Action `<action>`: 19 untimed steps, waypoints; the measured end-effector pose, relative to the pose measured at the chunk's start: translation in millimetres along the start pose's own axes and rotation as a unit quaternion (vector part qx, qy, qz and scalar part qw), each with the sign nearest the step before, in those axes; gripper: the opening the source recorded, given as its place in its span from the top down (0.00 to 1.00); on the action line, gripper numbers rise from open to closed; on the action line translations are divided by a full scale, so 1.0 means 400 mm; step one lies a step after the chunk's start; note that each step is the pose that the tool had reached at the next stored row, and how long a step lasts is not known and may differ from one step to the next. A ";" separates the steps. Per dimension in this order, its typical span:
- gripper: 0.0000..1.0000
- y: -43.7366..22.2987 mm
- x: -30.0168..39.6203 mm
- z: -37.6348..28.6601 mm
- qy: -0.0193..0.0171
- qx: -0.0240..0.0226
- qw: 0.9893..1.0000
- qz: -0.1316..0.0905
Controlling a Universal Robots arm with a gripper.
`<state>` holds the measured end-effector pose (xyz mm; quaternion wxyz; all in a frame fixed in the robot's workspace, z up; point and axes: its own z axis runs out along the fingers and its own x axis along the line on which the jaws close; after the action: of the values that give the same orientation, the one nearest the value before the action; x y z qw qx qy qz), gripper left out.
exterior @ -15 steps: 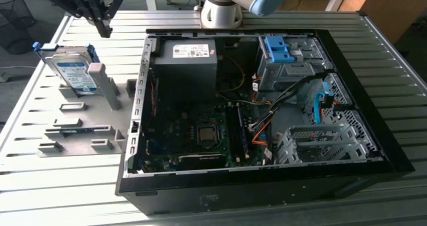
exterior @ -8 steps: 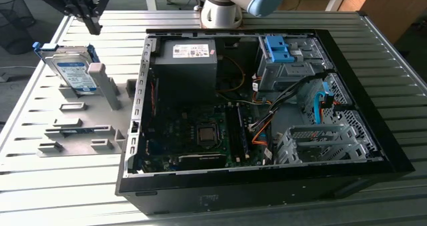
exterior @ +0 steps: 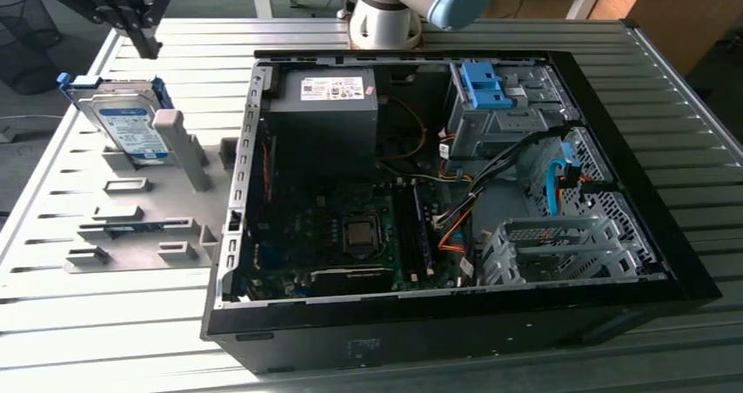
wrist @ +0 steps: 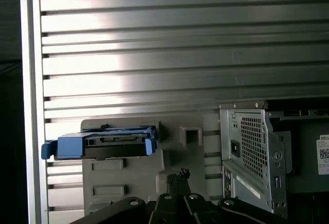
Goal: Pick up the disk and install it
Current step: 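Reach for the disk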
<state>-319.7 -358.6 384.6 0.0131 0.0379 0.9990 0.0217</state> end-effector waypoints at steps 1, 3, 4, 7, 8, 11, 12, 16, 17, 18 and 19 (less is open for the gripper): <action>0.89 0.000 0.004 0.000 0.000 0.000 1.000 0.000; 0.89 0.001 0.010 0.000 0.000 0.000 1.000 0.000; 0.89 0.001 0.012 0.000 0.000 0.000 1.000 0.000; 0.89 0.001 0.014 0.000 0.000 0.000 1.000 0.000; 0.89 0.001 0.014 0.000 0.000 0.000 1.000 0.000; 0.89 0.001 0.015 0.000 0.000 0.000 1.000 0.000; 0.89 0.001 0.015 0.000 0.000 0.000 1.000 0.000; 0.89 0.001 0.016 0.000 0.000 0.000 1.000 0.000; 0.89 0.001 0.016 0.000 0.000 0.000 1.000 0.000; 0.89 0.001 0.016 0.000 0.000 0.000 1.000 0.000; 0.89 0.001 0.016 0.000 0.000 0.000 1.000 0.000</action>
<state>-325.9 -357.7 384.3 0.0131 0.0379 0.9990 0.0217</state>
